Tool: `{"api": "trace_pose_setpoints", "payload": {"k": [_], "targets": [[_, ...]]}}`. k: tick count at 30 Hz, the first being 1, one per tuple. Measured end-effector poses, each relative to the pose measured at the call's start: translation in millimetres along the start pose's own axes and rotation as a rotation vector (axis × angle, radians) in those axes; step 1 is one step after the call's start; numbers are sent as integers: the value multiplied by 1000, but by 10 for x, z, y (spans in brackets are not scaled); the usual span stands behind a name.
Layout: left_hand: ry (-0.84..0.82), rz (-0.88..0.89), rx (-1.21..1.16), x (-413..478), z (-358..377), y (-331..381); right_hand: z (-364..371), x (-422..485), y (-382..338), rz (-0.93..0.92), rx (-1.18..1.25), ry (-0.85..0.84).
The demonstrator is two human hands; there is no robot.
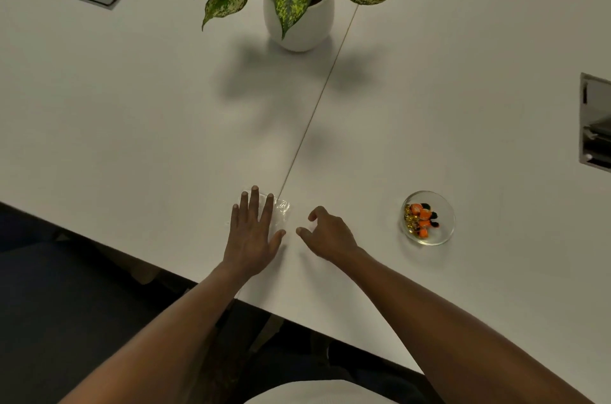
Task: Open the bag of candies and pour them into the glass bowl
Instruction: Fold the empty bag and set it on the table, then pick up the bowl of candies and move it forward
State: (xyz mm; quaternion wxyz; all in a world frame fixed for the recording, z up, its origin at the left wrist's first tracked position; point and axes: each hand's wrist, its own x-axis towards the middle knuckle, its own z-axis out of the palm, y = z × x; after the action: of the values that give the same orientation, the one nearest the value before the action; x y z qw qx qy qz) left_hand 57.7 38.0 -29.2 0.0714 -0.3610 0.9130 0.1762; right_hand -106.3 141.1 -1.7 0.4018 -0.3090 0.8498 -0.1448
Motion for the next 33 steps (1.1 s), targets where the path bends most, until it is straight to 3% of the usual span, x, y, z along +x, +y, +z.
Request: {"api": "trace_pose_setpoints", "payload": {"k": [8, 13, 18, 21, 30, 33], "targets": [[54, 121, -187, 310, -56, 986, -733, -224, 564, 18, 144, 236], [21, 217, -242, 508, -47, 1704, -1203, -340, 1063, 121, 280, 460], [-61, 274, -278, 652, 54, 2239, -1451, -440, 1548, 189, 242, 596], [-128, 244, -315, 725, 98, 2425, -1460, -447, 1734, 235, 236, 593], [-301, -39, -535, 823, 141, 2742, -1351, -322, 1917, 350, 575, 383], [-333, -97, -557, 860, 124, 2795, -1370, -305, 1926, 366, 627, 382]]}}
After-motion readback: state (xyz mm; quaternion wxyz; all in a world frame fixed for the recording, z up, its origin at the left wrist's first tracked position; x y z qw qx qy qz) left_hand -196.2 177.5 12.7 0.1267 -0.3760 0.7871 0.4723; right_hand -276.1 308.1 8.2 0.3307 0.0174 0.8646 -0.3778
